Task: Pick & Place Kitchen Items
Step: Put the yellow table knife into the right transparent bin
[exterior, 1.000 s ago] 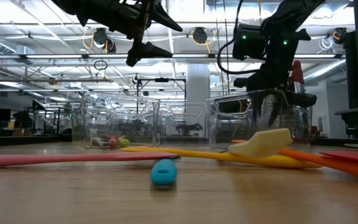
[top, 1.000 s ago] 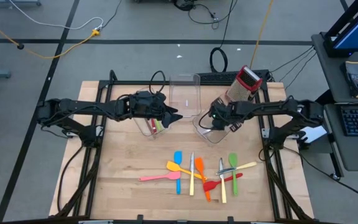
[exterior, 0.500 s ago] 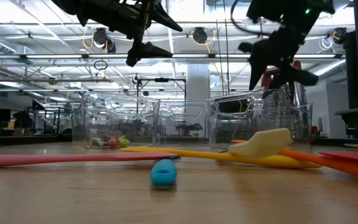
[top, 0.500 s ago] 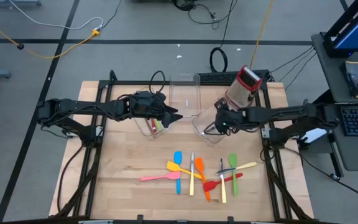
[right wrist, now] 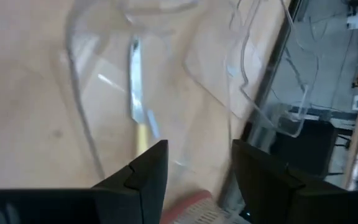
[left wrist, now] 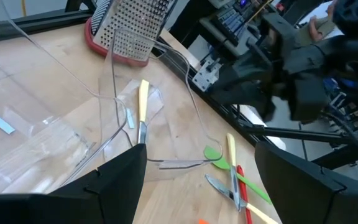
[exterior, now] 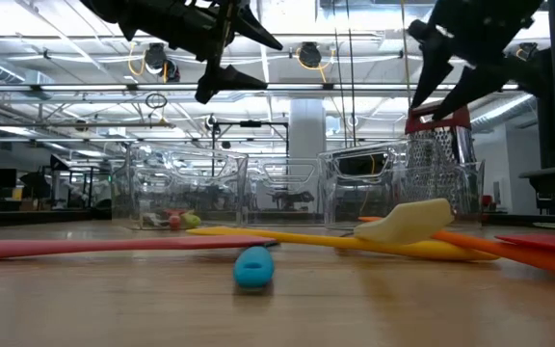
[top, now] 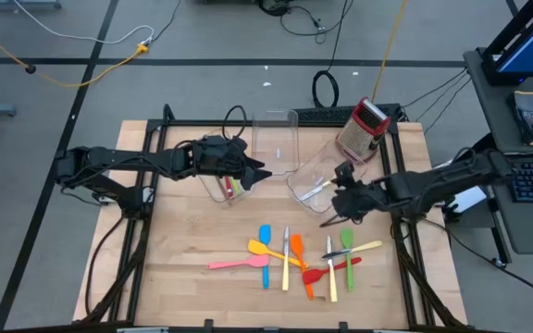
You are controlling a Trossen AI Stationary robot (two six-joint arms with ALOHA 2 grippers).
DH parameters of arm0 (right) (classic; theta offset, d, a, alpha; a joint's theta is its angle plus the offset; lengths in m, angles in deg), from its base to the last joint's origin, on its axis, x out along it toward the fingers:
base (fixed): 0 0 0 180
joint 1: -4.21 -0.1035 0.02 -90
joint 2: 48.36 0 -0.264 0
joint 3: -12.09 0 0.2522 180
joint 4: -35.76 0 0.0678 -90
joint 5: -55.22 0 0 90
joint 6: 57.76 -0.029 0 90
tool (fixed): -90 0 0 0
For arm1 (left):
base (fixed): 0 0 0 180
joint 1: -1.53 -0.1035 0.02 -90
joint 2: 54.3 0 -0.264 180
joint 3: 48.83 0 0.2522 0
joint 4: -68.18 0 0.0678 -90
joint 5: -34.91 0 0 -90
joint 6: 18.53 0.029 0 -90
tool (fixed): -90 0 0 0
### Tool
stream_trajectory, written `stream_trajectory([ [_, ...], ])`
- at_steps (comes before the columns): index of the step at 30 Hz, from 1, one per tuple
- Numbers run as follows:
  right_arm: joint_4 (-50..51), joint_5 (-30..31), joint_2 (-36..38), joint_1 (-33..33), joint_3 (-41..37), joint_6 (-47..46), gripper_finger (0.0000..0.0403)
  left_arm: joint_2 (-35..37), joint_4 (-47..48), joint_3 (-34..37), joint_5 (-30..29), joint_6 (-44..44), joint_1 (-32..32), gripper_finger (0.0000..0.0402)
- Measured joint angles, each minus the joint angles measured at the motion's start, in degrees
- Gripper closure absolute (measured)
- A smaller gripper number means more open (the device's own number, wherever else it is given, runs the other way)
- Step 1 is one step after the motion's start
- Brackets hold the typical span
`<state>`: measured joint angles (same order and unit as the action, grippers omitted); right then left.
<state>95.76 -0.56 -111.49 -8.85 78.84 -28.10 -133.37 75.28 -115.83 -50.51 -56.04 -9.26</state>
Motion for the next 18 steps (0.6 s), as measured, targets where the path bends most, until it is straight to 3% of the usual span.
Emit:
stream_trajectory([
  [3,-0.11,-2.89,0.72,-3.20,0.00,-7.34,0.0234,0.00,0.33,0.00,0.00,-0.01,0.00,0.0096],
  [10,1.66,-19.09,0.89,-9.47,0.02,-24.44,0.0234,0.00,0.76,0.00,-0.02,0.05,0.00,0.0096],
  [18,11.86,-30.19,0.82,-16.77,0.04,-39.49,0.0234,0.00,0.98,0.00,-0.07,0.33,0.00,0.0096],
])
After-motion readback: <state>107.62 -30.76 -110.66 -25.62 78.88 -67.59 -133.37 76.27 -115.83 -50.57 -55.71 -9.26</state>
